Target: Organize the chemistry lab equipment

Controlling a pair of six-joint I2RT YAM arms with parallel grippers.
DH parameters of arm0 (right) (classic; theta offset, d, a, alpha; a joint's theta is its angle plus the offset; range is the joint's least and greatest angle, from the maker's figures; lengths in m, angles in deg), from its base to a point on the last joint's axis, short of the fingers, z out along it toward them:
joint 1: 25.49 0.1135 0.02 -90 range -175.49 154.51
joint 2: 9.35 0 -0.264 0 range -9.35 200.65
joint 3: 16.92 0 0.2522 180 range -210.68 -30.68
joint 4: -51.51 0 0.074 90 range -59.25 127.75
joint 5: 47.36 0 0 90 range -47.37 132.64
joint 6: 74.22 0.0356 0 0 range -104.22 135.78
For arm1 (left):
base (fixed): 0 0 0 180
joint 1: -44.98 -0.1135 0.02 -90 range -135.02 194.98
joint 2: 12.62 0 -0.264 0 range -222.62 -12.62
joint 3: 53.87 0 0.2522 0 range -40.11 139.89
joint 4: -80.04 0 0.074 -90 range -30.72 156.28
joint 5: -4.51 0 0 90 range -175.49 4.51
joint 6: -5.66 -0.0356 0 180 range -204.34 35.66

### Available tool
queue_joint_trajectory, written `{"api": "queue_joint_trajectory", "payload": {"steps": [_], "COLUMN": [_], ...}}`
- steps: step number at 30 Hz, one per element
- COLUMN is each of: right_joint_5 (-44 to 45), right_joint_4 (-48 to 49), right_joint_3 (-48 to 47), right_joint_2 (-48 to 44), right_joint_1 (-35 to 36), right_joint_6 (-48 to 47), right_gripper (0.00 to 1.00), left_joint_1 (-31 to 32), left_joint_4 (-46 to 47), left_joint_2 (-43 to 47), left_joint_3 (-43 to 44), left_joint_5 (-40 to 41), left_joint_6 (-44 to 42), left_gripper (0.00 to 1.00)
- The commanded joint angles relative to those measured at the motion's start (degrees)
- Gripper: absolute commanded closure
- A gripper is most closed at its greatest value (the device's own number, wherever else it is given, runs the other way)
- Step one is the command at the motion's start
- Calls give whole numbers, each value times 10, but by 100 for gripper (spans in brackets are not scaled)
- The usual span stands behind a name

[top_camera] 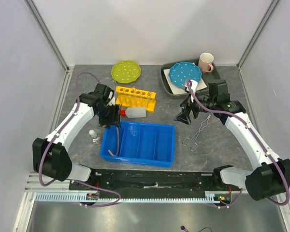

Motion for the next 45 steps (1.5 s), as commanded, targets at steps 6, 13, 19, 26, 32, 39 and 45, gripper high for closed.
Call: {"api": "queue_joint_trajectory", "payload": {"steps": [6, 13, 19, 26, 32, 39, 45], "right_joint_5": [27, 49, 54, 54, 47, 47, 44], "right_joint_4": [-26, -37, -46, -48, -46, -38, -28], "right_joint_3": [-14, -13, -13, -12, -8, 4, 15], "right_joint_2": [-8, -7, 1, 7, 14, 14, 11], "right_joint_1": [0, -2, 0, -1, -1, -1, -1], "right_joint_6": [-44, -59, -69, -72, -73, -73, -72], "right_gripper": [8, 8, 8, 8, 8, 8, 8], "left_joint_1": [1, 1, -1, -1, -2, -1, -1], "left_joint_4": [-22, -13, 9, 39, 94, 224, 319], "left_joint_2": [44, 76, 125, 151, 120, 44, -25], "left_joint_3": [54, 64, 81, 81, 64, 36, 19], "left_joint_5": [25, 49, 88, 91, 49, 38, 37], "left_joint_6": [-3, -8, -18, -44, -82, -114, -155], "left_gripper": [37, 37, 35, 34, 34, 37, 38]}}
